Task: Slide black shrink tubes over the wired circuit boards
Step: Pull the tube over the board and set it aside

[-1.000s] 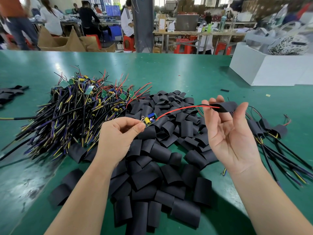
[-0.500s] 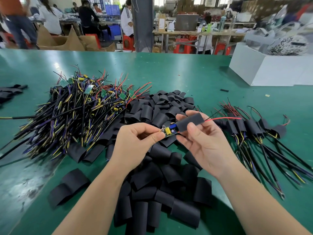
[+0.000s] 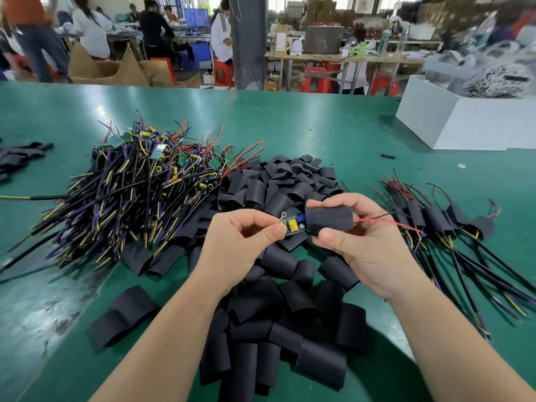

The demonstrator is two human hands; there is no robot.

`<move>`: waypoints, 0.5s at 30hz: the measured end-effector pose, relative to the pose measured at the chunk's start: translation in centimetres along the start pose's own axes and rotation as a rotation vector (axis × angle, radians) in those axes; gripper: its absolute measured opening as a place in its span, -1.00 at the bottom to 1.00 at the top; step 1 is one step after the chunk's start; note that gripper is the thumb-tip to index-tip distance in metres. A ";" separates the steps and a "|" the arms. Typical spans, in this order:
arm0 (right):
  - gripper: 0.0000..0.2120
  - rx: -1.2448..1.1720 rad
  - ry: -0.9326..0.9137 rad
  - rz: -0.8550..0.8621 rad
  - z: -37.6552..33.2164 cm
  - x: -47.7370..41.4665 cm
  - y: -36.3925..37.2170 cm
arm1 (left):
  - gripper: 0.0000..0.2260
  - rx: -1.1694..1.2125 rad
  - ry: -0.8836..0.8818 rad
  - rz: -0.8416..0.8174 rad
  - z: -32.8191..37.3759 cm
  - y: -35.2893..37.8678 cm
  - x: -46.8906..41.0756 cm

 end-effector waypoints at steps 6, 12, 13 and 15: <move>-0.66 -0.030 0.181 0.116 3.0 0.6 0.9 | -0.77 -0.133 0.081 -0.041 0.4 0.8 0.1; -0.51 -0.297 0.351 0.211 5.1 0.9 1.2 | -0.81 -0.216 0.234 0.108 2.2 0.2 0.8; -0.55 -0.322 0.365 0.208 5.3 0.9 1.3 | -0.83 -0.250 0.293 0.109 2.8 0.4 1.0; -0.65 -0.374 0.379 0.206 5.4 1.0 1.4 | -0.86 -0.312 0.406 0.084 3.8 1.0 1.5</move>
Point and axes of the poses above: each hand's wrist, its own x-axis away from the middle knuckle, its own y-axis out of the palm, z = x × y, the point moved 10 cm from there along -x, towards the middle knuckle, and after that the axes turned 7 degrees about x, right-handed, at the moved point
